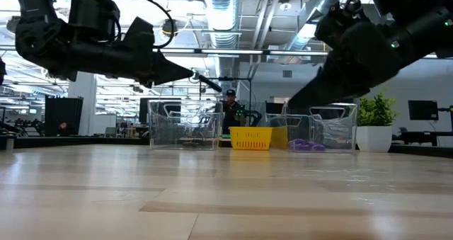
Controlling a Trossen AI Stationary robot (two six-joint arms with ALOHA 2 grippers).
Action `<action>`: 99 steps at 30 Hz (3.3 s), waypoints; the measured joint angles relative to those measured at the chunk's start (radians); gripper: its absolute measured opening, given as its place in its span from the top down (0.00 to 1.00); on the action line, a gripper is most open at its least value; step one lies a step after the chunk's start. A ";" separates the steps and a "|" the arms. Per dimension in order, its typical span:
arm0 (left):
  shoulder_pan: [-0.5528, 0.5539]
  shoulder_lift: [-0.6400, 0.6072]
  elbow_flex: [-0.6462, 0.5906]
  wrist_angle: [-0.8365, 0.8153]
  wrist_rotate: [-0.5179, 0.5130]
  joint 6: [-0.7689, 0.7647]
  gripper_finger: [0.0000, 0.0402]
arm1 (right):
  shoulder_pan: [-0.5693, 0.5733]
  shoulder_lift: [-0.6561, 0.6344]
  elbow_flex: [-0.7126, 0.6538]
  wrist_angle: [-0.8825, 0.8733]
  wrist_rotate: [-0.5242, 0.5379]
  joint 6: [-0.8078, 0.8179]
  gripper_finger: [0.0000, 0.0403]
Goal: Sort spring keychains
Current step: Put the black spring keychain into the left transparent bin, then return to Home Position
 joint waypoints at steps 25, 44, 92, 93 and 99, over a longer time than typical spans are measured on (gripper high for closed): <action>0.092 -0.106 0.000 -0.006 -0.038 -0.004 0.99 | 0.039 0.000 0.000 -0.026 0.000 -0.025 0.70; 0.401 -0.106 0.000 -0.073 0.106 -0.073 0.99 | -0.052 -0.011 0.000 -0.076 0.051 -0.211 0.70; 0.275 -0.736 -0.226 -0.266 0.274 -0.234 0.80 | -0.059 -0.568 -0.057 -0.322 -0.019 -0.301 0.70; 0.263 -0.753 -0.226 -0.277 0.287 -0.234 0.80 | -0.045 -0.616 -0.073 -0.321 -0.018 -0.303 0.70; 0.166 -0.777 -0.226 -0.291 0.272 -0.210 0.80 | 0.003 -0.904 -0.210 -0.258 -0.020 -0.304 0.70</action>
